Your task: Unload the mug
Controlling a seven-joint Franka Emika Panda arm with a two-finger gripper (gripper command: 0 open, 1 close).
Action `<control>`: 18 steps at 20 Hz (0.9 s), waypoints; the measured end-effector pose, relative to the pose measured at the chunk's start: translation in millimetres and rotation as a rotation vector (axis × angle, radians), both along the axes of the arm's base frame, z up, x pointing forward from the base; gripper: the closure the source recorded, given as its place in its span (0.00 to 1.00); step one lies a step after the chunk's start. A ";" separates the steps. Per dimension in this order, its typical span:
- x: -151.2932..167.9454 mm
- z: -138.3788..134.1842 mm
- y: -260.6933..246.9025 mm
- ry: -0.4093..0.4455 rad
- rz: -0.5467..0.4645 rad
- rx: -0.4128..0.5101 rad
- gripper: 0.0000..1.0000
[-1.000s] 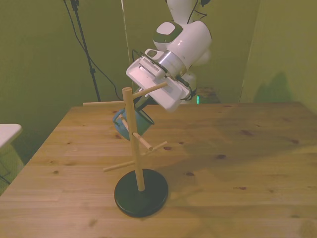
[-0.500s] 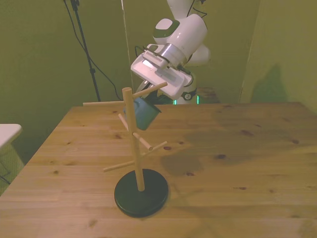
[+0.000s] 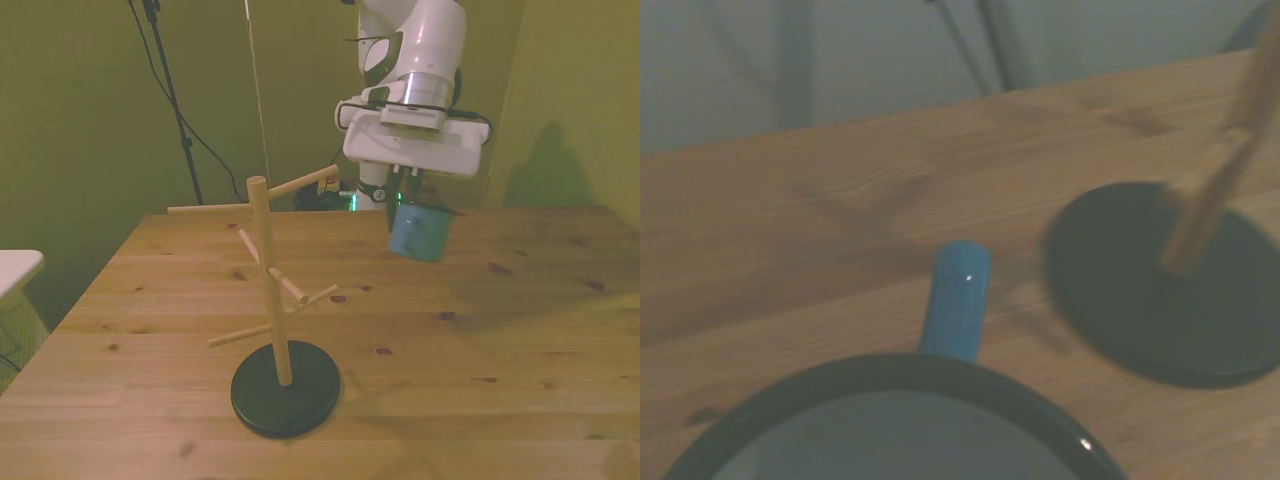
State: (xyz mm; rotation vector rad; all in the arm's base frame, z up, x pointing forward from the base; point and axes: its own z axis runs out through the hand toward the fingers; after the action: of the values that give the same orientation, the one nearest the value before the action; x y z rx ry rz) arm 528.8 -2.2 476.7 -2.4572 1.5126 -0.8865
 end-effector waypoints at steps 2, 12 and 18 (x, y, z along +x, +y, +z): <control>10.9 -5.6 20.2 0.051 0.067 0.059 1.00; 29.3 -32.9 12.2 0.219 0.161 0.159 1.00; 32.4 -55.4 4.8 0.264 0.143 0.162 1.00</control>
State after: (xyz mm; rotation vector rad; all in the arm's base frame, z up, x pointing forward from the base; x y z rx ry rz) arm 561.3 2.6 421.3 -2.6001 1.3957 -0.4110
